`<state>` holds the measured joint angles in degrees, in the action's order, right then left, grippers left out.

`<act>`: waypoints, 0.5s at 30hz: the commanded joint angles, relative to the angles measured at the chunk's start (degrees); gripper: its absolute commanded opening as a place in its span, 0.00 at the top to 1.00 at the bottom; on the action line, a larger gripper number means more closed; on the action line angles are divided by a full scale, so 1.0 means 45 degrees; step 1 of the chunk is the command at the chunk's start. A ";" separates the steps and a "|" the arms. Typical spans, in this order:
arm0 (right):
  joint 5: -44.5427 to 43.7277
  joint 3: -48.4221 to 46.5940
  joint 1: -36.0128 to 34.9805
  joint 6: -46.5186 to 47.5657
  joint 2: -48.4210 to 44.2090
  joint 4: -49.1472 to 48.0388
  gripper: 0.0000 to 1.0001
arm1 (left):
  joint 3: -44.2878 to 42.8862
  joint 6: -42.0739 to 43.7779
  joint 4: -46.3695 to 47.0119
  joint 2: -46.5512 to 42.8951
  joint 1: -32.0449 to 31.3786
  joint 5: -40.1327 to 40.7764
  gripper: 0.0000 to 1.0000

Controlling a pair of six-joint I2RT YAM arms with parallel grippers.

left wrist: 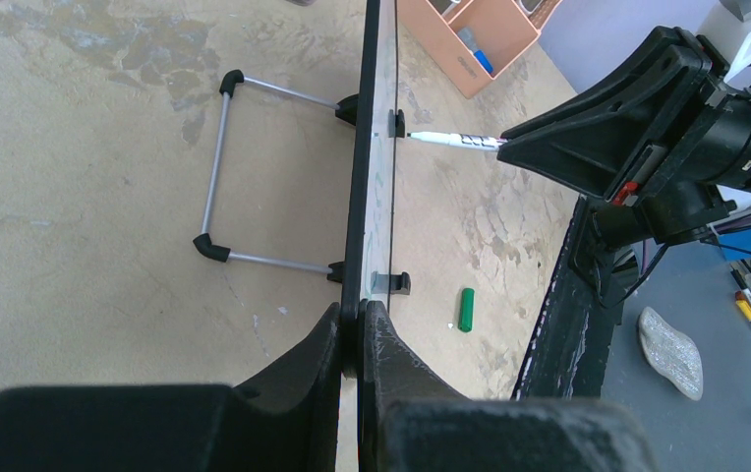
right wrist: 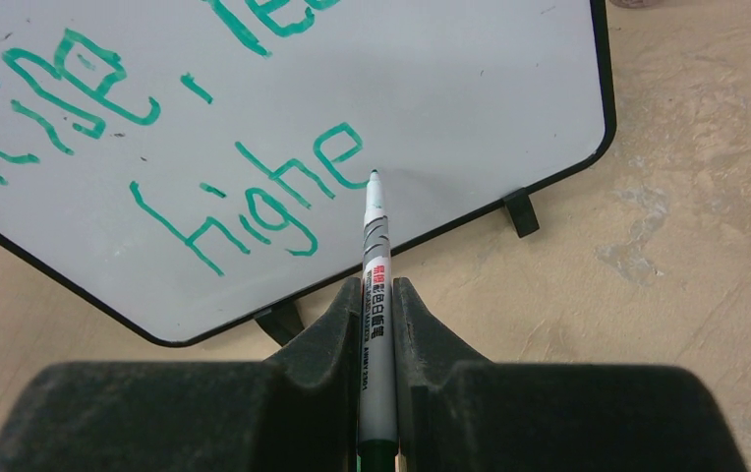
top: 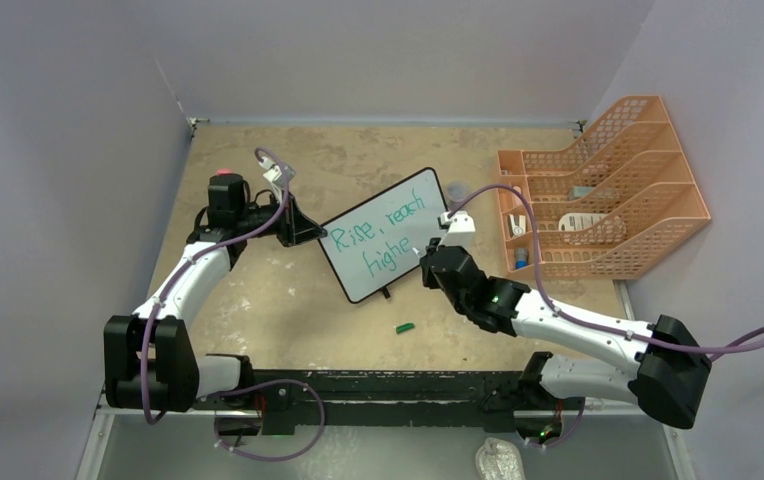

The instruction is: Write a sentence on the whiteboard

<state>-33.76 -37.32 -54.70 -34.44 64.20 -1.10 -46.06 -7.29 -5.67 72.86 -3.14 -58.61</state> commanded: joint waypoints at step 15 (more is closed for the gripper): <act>-0.0784 -0.0729 0.0219 0.0806 0.0398 -0.1617 1.00 | -0.0274 0.0487 -0.0224 0.0155 -0.0111 0.0240 1.00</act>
<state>-35.05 -37.52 -54.13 -31.90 65.69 -5.13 -46.06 -7.29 -5.69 72.86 -3.14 -58.63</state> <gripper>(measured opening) 0.142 0.048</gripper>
